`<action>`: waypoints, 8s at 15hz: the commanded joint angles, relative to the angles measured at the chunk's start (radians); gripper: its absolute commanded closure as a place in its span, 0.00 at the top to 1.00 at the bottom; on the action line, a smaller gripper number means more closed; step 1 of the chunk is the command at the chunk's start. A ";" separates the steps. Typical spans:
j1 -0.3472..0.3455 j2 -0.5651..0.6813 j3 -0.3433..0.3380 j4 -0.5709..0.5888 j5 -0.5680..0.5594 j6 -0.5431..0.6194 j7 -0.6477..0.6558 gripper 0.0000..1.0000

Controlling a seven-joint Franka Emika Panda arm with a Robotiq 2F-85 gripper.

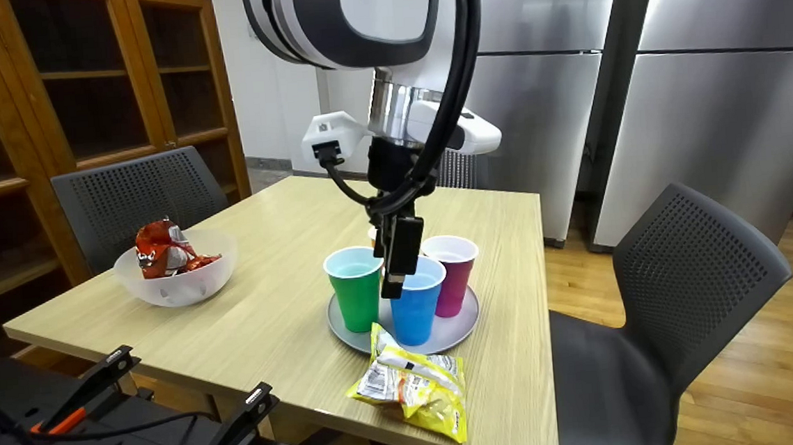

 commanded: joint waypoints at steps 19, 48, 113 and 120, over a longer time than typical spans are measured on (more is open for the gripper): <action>-0.071 0.311 -0.031 0.148 0.179 0.011 0.012 1.00; -0.068 0.368 -0.048 0.159 0.156 0.029 -0.007 0.00; 0.141 -0.135 0.177 -0.234 0.077 0.171 -0.005 0.00; 0.165 -0.119 0.201 -0.224 0.078 0.155 -0.013 0.00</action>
